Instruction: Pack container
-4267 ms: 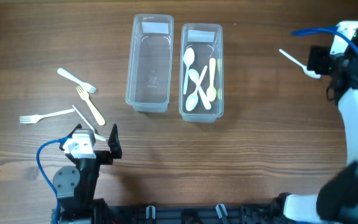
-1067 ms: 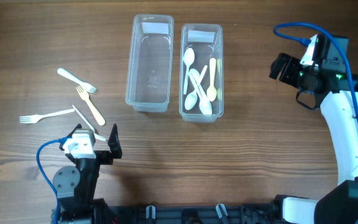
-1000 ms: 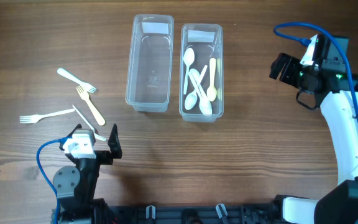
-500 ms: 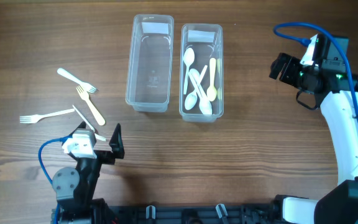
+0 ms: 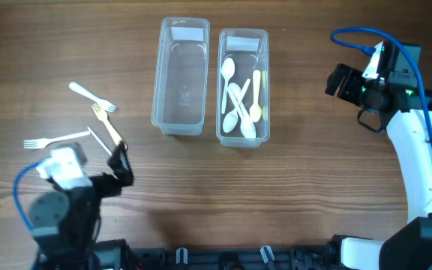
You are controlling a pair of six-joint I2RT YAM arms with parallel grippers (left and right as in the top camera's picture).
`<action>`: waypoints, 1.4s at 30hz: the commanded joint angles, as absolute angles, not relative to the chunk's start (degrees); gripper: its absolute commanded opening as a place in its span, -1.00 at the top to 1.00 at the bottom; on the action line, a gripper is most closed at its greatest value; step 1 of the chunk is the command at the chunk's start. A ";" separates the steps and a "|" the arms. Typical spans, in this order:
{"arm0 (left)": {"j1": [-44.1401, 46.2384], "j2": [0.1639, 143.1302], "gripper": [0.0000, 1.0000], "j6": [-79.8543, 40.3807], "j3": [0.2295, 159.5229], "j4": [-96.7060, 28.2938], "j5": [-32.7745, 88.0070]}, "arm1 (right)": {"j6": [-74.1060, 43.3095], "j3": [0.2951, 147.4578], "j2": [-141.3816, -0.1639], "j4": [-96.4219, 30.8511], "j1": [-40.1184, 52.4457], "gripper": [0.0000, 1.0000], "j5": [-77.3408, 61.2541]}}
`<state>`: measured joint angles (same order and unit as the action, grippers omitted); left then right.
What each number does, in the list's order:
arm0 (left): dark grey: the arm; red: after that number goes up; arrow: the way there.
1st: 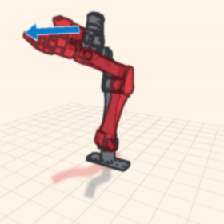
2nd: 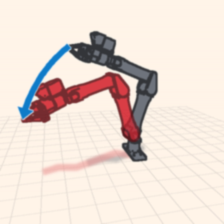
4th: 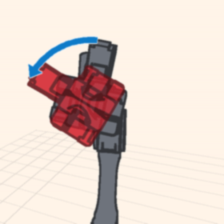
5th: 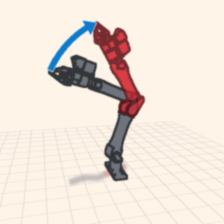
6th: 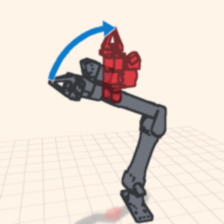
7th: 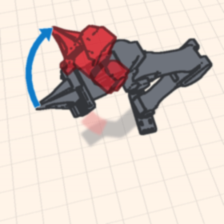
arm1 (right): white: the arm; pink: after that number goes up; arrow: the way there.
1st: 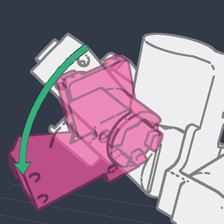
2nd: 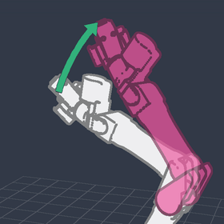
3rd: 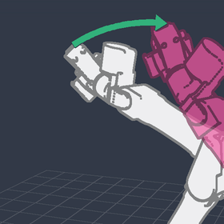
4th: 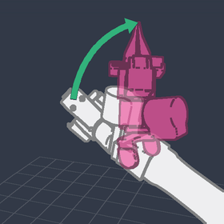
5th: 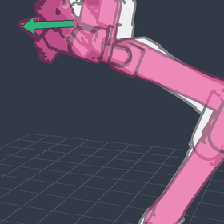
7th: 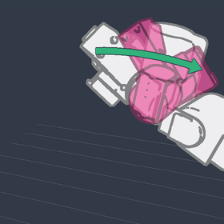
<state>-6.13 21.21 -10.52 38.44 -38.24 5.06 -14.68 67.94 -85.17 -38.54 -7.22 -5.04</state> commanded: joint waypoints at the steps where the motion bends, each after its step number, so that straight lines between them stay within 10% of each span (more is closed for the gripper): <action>1: -5.85 33.47 -1.00 -11.62 51.55 -44.53 0.54 | -13.65 68.53 -84.64 -38.41 -7.31 -1.00 -4.27; 10: -5.85 49.06 -1.00 -15.77 55.94 -50.06 12.40 | -13.65 68.53 -84.64 -38.41 -7.31 -0.99 -4.27; 26: -5.89 87.61 -0.89 -36.71 55.83 -45.10 -3.29 | -13.65 68.53 -84.64 -38.44 -7.31 -0.99 -4.27; 29: -5.89 90.04 -0.63 -36.71 55.83 -43.64 -2.87 | -13.65 68.53 -84.64 -38.44 -7.31 -0.99 -4.27; 34: -6.24 90.24 0.36 -36.73 55.83 -42.57 -2.87 | -13.63 68.53 -84.64 -38.44 -7.31 -1.00 -4.27; 42: -13.23 90.24 0.18 -38.26 55.83 -41.17 -2.76 | -13.65 68.53 -84.64 -38.41 -7.31 -1.00 -4.27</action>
<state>-9.72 90.32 -36.62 55.51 -41.93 -2.98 -14.68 67.94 -85.17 -38.57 -7.22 -5.04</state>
